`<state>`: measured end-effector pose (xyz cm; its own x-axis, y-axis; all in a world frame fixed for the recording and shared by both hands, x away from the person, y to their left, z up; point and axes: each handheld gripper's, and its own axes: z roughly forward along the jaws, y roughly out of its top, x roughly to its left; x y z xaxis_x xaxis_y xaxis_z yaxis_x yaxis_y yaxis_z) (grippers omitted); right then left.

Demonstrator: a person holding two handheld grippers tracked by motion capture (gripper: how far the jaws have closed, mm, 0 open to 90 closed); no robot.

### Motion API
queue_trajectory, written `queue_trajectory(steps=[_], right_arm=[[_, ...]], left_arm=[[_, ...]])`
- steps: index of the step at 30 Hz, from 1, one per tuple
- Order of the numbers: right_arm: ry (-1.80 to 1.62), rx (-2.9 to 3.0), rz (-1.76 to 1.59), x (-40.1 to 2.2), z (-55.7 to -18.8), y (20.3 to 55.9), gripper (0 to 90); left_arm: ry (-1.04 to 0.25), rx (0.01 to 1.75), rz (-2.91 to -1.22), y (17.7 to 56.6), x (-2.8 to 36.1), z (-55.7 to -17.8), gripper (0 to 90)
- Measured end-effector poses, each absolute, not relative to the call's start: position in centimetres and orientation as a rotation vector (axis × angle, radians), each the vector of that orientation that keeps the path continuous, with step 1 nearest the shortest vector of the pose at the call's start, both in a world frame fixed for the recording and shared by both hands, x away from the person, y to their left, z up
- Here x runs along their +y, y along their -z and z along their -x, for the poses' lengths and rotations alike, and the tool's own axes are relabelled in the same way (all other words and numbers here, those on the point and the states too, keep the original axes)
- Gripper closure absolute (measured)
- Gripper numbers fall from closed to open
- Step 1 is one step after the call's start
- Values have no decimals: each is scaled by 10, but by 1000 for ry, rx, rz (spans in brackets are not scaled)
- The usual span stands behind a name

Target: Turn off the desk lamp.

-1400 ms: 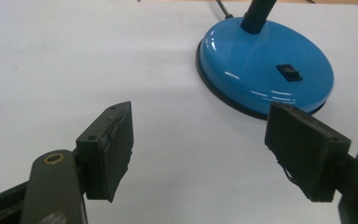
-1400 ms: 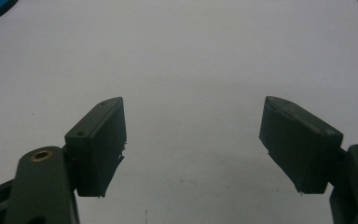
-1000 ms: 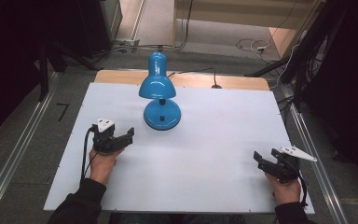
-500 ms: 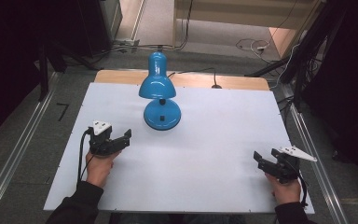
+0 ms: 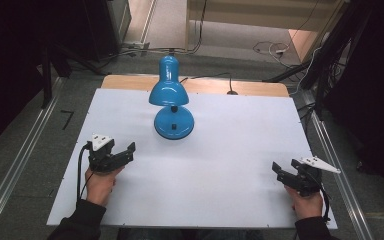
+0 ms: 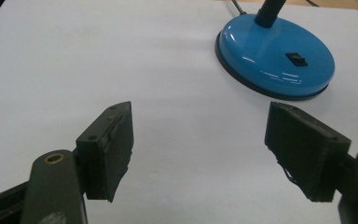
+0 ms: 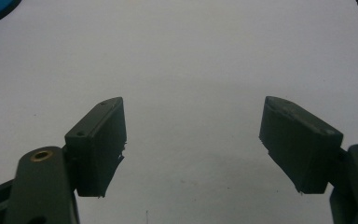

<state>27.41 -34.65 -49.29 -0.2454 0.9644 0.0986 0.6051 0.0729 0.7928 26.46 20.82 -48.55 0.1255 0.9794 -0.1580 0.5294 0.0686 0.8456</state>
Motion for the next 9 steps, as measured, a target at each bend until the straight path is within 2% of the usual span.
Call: queue_trajectory(steps=[9], right_arm=[[-1037, 1891, -1544, -348, -273, 492, 215]], left_arm=[[-747, 1595, -1609, 500, 221, -250, 226]])
